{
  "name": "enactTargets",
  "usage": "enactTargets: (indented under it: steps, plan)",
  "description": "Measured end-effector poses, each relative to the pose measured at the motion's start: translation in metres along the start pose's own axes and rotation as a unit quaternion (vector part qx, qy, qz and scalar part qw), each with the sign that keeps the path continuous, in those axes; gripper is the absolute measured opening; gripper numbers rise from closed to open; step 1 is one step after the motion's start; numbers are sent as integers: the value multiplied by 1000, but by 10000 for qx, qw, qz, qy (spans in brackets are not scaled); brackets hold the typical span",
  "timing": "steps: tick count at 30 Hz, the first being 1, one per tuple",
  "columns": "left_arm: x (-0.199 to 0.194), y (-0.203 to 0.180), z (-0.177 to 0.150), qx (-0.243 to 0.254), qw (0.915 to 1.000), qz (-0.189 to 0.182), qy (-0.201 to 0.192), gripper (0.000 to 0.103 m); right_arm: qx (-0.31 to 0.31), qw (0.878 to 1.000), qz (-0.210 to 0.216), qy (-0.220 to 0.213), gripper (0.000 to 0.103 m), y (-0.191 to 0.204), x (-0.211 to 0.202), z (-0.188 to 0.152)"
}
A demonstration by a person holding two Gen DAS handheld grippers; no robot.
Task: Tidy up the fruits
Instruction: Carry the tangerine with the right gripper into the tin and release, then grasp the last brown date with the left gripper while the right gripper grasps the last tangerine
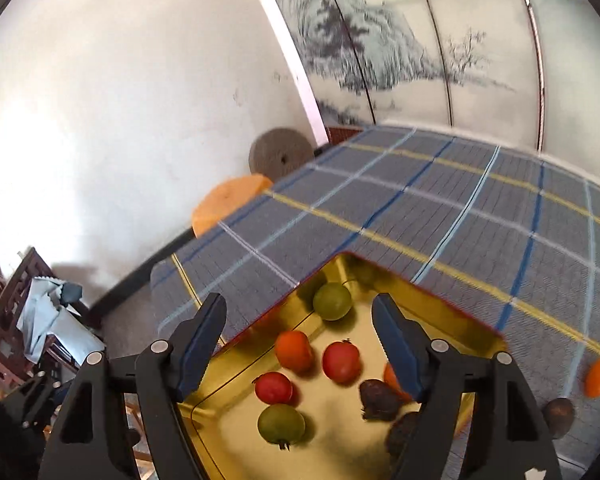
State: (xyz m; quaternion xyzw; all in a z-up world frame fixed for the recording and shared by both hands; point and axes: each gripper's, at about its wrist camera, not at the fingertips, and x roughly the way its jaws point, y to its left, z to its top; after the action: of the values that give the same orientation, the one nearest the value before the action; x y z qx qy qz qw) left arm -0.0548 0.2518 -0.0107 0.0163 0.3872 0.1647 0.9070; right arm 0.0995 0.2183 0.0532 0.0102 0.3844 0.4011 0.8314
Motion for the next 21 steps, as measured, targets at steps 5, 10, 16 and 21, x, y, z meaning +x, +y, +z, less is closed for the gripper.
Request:
enactTargets:
  steps: [5, 10, 16, 21]
  plan:
    - [-5, -7, 1, 98, 9999, -10, -43, 65, 4, 9994, -179, -289, 79, -10, -34, -18]
    - [-11, -20, 3, 273, 9996, -18, -90, 65, 5, 9973, -677, -269, 86, -38, -67, -55]
    - [-19, -38, 8, 505, 9986, -19, -178, 66, 176, 9831, -1820, 38, 87, -103, -107, -105]
    - [-23, -64, 12, 811, 9964, -41, -237, 69, 458, 9604, -2740, 230, 88, -161, -147, -138]
